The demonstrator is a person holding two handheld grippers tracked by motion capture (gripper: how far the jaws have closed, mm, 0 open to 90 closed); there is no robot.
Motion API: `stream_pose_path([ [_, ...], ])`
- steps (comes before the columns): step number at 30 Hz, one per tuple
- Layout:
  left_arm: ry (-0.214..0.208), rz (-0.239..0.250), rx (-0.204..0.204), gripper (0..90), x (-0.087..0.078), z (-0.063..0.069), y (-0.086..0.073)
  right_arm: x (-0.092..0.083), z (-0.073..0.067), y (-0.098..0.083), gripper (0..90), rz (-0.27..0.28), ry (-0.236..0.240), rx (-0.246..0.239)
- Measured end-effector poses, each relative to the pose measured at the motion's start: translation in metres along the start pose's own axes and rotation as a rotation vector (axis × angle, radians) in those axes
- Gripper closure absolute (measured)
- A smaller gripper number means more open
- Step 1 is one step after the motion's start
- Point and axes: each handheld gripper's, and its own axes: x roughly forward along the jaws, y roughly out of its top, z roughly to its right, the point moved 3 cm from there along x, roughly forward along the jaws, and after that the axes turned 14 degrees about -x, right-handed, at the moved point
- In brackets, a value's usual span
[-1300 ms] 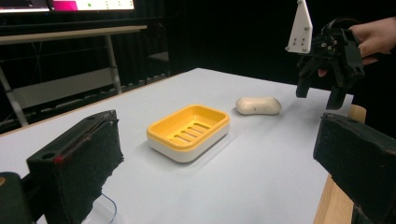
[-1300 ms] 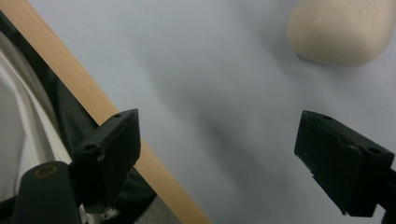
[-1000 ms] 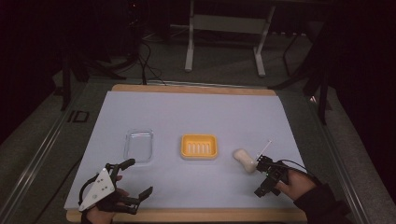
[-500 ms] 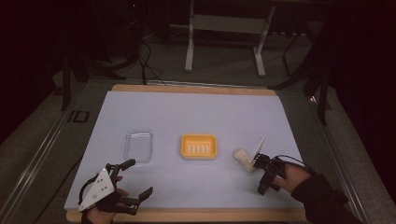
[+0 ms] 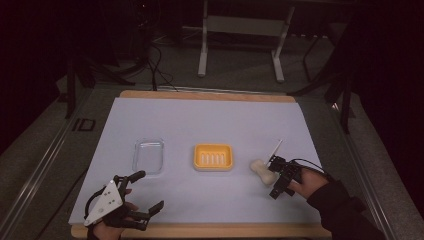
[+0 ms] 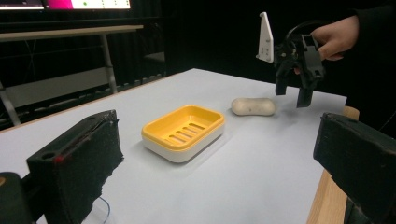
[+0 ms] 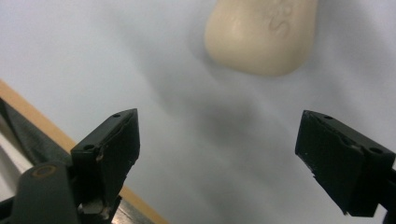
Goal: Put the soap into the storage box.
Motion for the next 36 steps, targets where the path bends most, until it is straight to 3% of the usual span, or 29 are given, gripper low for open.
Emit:
stream_pose_path([
  [3,-0.002,-0.003,0.001,1.2,0.000,0.000,0.000,0.002,0.003,0.003,18.3,-0.004,-0.033,-0.004],
  [6,-0.003,-0.004,0.001,1.1,0.000,0.000,0.000,0.002,0.004,0.007,19.4,0.036,0.000,-0.017],
  [28,0.000,-0.015,0.010,1.2,0.001,0.001,-0.001,0.006,0.022,0.033,23.5,0.131,-0.051,0.054],
  [32,-0.002,-0.014,0.008,1.1,0.001,0.001,-0.001,0.006,0.025,0.038,23.7,0.191,-0.049,0.059],
  [36,-0.003,-0.015,0.008,1.2,0.001,0.001,-0.001,0.008,0.027,0.039,24.7,0.203,-0.050,0.067],
])
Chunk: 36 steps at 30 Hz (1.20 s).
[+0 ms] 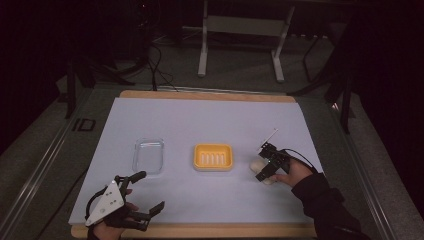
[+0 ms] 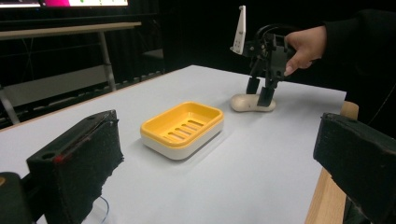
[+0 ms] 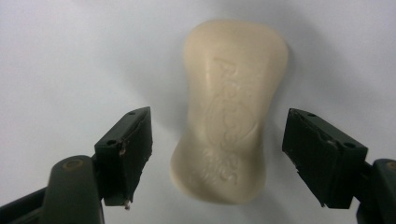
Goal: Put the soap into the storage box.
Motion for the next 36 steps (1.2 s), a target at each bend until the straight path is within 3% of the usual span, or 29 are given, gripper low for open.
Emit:
stream_pose_path([
  [2,0.002,0.000,0.002,1.1,0.000,0.000,0.000,0.001,0.001,0.002,27.0,0.007,-0.027,0.018],
  [8,0.003,0.000,0.004,1.2,0.000,0.000,0.000,0.004,0.004,0.003,27.5,0.055,-0.042,0.015],
  [17,0.002,-0.002,0.003,1.2,0.000,0.000,0.000,0.010,0.008,-0.001,31.8,0.057,-0.047,0.025],
  [29,0.003,-0.006,0.005,1.1,0.001,0.000,0.000,0.017,0.001,0.001,41.6,0.026,-0.069,0.011],
  [32,0.004,-0.008,0.009,1.1,0.001,0.000,-0.001,0.016,-0.002,0.000,49.3,0.037,-0.072,0.002],
  [36,0.006,-0.009,0.008,1.2,0.001,0.000,-0.001,0.016,-0.002,0.001,49.8,0.029,-0.074,-0.007],
])
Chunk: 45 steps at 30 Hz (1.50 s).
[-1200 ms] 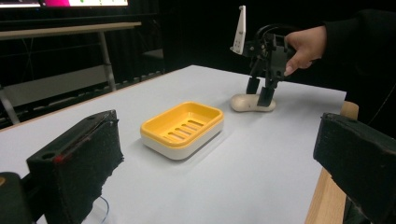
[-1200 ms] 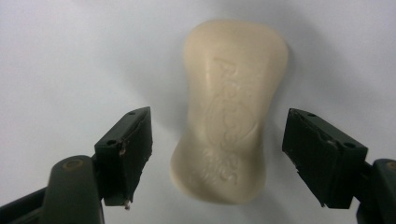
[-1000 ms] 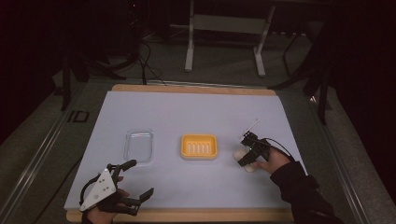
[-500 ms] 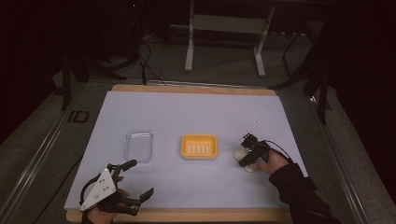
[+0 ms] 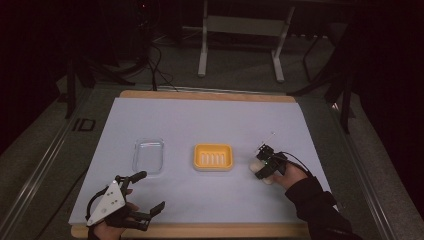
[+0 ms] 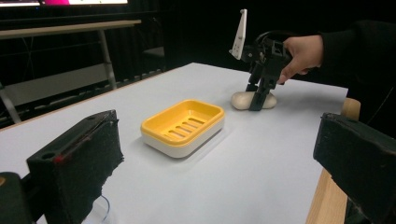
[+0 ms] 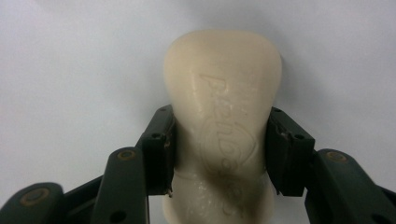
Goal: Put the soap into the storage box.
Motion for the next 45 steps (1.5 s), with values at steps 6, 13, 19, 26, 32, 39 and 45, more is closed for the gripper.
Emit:
stream_pose_path([
  [6,0.003,-0.001,0.002,1.2,0.000,0.000,0.000,-0.004,0.001,0.002,49.9,-0.025,-0.025,-0.050],
  [13,0.001,-0.001,0.001,1.2,0.000,0.000,0.000,-0.018,0.004,0.003,49.9,-0.021,-0.028,-0.132],
  [19,0.001,-0.002,0.001,1.2,0.000,0.000,0.000,-0.026,0.007,0.005,49.9,0.003,-0.025,-0.210],
  [26,0.001,-0.003,0.002,1.2,0.000,0.000,0.000,-0.033,0.012,0.008,49.9,0.008,-0.011,-0.268],
  [32,-0.001,-0.005,0.002,1.1,0.000,0.000,0.000,-0.035,0.014,0.011,49.9,0.013,0.041,-0.321],
  [39,0.000,-0.006,0.002,1.1,0.001,0.000,0.000,-0.033,0.015,0.015,49.8,0.032,0.066,-0.373],
  [45,-0.001,-0.006,0.003,1.2,0.001,0.000,-0.001,-0.037,0.012,0.017,49.8,0.038,0.087,-0.452],
])
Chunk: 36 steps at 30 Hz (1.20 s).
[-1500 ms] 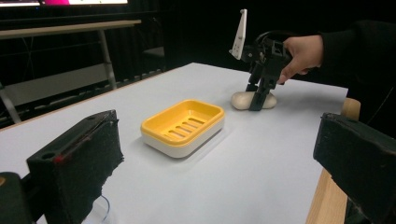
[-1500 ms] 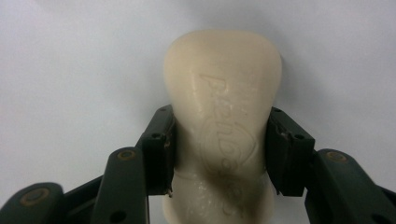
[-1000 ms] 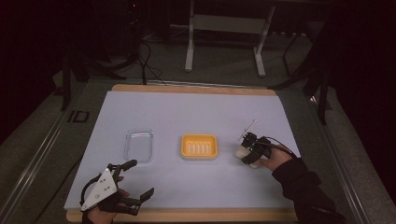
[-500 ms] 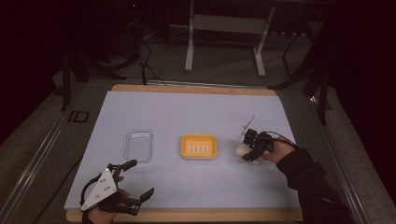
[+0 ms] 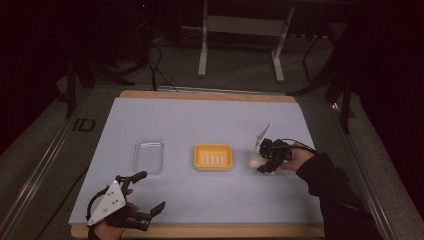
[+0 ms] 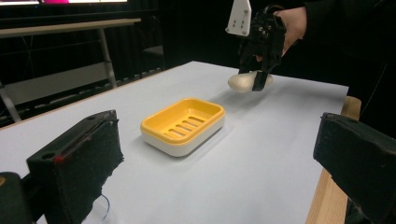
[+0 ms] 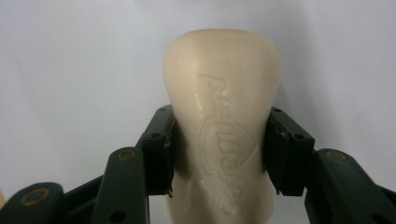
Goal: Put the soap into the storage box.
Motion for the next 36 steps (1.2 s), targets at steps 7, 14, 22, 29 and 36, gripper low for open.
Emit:
stream_pose_path([
  [7,-0.003,-0.001,0.001,1.2,0.000,0.000,0.000,-0.004,-0.004,0.002,49.8,-0.001,0.014,-0.073],
  [14,-0.006,-0.011,0.002,1.2,0.001,0.001,-0.001,-0.015,-0.006,0.008,49.8,0.003,0.023,-0.157],
  [22,-0.007,-0.008,0.003,1.1,0.000,0.001,0.000,-0.023,-0.009,0.022,49.8,0.026,0.026,-0.195],
  [29,-0.007,-0.009,0.004,1.2,0.001,0.001,0.000,-0.029,-0.008,0.034,49.8,0.031,0.026,-0.241],
  [36,-0.014,-0.006,0.000,1.1,0.000,0.002,0.000,-0.037,-0.008,0.048,49.8,0.040,0.023,-0.275],
])
